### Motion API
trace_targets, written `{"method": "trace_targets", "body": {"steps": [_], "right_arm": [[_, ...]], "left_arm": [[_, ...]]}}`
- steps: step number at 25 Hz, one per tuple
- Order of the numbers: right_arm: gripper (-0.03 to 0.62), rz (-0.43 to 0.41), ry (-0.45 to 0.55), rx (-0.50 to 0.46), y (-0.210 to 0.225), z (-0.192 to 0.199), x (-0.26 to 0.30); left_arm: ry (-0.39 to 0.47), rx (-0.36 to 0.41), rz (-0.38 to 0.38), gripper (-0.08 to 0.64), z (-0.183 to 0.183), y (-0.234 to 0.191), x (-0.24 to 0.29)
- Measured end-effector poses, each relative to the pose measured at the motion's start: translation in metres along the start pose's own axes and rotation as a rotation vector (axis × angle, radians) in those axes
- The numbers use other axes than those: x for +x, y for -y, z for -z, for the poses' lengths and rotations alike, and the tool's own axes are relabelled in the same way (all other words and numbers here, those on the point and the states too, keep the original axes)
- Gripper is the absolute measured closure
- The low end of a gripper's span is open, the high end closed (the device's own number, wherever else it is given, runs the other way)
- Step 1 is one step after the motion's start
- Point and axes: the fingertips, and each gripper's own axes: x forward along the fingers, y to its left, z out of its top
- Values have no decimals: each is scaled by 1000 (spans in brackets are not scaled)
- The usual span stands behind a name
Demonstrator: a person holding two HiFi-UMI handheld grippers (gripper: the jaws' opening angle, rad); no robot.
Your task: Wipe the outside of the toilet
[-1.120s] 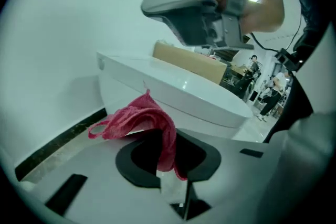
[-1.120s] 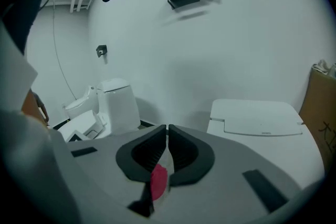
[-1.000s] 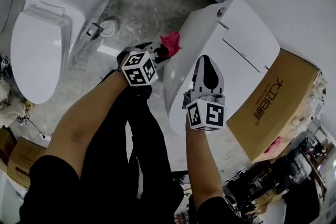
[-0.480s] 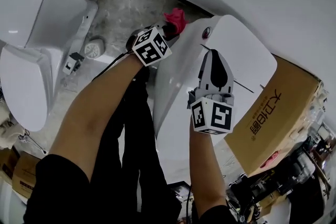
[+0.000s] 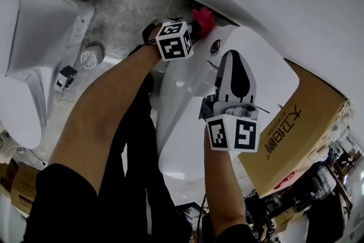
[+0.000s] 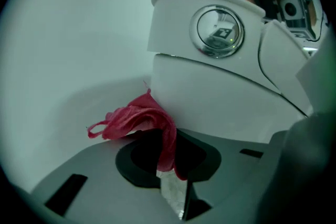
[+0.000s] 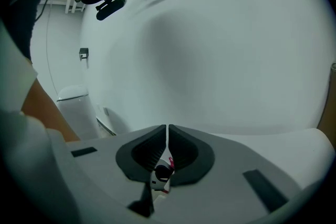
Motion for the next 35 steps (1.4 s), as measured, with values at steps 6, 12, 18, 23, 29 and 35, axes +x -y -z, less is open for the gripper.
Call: {"method": "trace_targets", "body": {"steps": [6, 12, 18, 23, 29, 35], "right_arm": [[554, 7, -13, 4, 2, 8, -5], [554, 3, -23, 35, -9, 19, -23], [554, 12, -16, 30, -25, 27, -47], [554, 19, -6, 33, -48, 38, -70], [554, 36, -8, 24, -70, 57, -105], [554, 45, -8, 44, -84, 72, -131]], "left_arm": [[-16, 71, 38, 492, -2, 17, 6], [-37, 102, 81, 494, 17, 57, -3], [-29, 72, 85, 494, 35, 101, -15], [-28, 67, 112, 494, 59, 152, -23], [-26, 9, 149, 494, 85, 220, -33], [-24, -23, 153, 494, 104, 260, -40]]}}
